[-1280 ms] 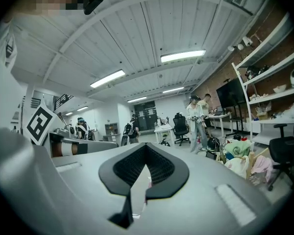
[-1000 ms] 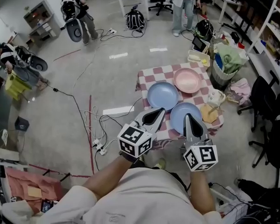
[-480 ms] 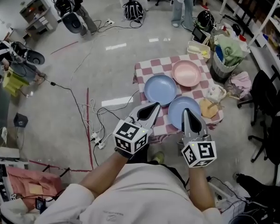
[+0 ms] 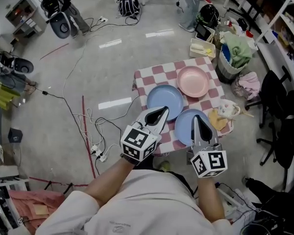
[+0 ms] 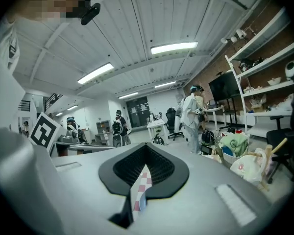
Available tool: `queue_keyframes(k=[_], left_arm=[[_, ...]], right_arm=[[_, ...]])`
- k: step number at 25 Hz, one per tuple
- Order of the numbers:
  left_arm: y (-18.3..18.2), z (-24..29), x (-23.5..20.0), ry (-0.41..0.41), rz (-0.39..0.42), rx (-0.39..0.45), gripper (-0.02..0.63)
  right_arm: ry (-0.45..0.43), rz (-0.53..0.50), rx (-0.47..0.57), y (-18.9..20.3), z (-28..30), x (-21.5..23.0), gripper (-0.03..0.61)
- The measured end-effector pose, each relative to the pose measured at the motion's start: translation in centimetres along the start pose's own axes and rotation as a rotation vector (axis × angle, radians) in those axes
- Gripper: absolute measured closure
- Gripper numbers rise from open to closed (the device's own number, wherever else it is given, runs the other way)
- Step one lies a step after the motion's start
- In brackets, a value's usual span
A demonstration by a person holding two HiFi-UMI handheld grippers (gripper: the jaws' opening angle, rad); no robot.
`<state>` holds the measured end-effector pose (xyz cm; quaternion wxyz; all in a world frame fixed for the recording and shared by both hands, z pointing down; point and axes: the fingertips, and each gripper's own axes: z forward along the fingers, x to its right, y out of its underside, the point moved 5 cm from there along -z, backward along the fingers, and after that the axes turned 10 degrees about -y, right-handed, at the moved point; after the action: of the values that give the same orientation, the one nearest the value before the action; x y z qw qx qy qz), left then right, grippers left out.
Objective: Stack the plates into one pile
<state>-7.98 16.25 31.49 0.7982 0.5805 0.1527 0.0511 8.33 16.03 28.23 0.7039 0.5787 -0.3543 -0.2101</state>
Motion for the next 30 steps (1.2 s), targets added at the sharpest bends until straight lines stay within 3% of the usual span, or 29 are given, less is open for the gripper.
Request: queue_keyframes(k=[6, 18, 30], left_arm=[[0.2, 4.6, -4.4, 0.047, 0.016, -0.046, 0.607], [4.6, 10.8, -10.9, 0.107, 0.004, -0.181, 0.607], [13.1, 15.4, -15.0, -0.012, 0.009, -0.342, 0.607]], right_arm=[[0.052, 0.009, -0.036, 0.7, 5.2, 1.1, 0.569], [0.157, 0.036, -0.111, 2.8, 11.2, 2.6, 0.569], [0.094, 0.091, -0.182, 7.2, 14.2, 6.8, 0.569]])
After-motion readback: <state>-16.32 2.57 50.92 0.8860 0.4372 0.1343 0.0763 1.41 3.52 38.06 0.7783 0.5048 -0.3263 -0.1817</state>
